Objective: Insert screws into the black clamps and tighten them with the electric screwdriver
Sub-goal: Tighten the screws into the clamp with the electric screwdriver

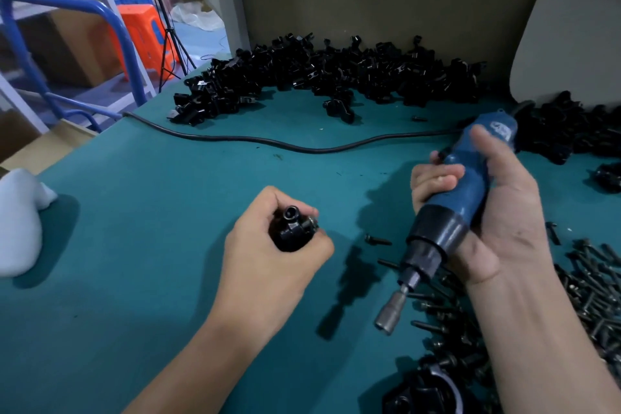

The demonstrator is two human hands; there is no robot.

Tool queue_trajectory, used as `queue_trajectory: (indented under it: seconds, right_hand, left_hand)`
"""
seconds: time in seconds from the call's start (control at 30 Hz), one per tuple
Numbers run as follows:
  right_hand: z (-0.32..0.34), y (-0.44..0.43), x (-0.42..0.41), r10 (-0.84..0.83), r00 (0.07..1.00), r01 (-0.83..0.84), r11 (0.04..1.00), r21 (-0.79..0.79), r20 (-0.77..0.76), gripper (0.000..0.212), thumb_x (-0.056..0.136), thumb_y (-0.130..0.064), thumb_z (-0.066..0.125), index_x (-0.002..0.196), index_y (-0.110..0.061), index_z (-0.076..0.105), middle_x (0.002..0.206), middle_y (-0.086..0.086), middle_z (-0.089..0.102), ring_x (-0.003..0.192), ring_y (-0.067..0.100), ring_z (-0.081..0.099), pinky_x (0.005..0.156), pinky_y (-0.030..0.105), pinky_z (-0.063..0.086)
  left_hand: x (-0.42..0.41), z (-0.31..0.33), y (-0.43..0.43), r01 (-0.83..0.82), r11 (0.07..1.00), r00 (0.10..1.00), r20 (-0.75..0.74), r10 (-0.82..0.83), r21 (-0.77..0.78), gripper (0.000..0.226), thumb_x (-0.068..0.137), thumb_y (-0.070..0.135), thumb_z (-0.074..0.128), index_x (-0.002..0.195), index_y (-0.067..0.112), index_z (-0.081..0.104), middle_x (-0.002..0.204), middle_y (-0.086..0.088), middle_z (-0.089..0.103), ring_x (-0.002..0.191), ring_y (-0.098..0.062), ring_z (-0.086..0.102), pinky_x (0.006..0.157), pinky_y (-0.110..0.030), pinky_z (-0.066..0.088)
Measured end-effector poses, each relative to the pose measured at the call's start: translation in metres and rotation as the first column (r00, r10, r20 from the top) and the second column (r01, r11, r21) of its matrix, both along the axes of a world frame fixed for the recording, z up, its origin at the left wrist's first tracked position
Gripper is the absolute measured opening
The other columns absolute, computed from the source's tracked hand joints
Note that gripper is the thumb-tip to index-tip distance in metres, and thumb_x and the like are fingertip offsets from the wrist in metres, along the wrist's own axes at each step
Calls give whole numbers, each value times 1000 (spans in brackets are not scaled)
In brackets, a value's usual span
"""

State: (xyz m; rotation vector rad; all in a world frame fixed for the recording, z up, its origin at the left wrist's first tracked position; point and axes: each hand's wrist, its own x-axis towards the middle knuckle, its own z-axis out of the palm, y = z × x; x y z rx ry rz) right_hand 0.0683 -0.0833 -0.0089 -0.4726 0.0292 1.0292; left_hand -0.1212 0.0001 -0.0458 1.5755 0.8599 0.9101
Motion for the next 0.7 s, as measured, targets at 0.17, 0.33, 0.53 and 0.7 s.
queue_trajectory:
  seconds: [0.17,0.33,0.53,0.7]
  right_hand:
    - [2,3,-3,-231,972,234,970,-64,48,43,78,-19,86,106,-16,53,81,7,60,64,15,64,54,24,57]
    - [-1,1,-1,-223,962,246,958,-148,158,53,77,-63,80,96,-15,67,82,-4,69,75,12,71,68,30,58]
    - [0,-3,2,-131,988,141,983,-118,87,53,87,-58,69,107,-11,58,85,-1,60,61,10,57,54,22,52]
    - [5,0,-5,-208,973,221,966,-136,102,43,83,-28,76,112,-15,47,84,3,55,59,10,54,53,21,52]
  left_hand:
    - [-1,0,-1,8,999,998,-58,-5,51,21,66,25,73,85,30,64,84,6,72,77,-23,66,60,-23,53]
    - [-1,2,-2,-6,1000,997,-73,8,26,21,66,27,72,85,29,64,83,5,72,75,-24,63,52,-20,49]
    - [-1,4,-3,-27,1000,997,-79,27,12,20,66,21,72,83,26,62,80,4,67,56,-8,49,44,-20,42]
    - [-2,6,-9,-8,996,991,-136,20,87,25,69,13,77,83,27,61,79,10,68,65,-16,57,48,-15,43]
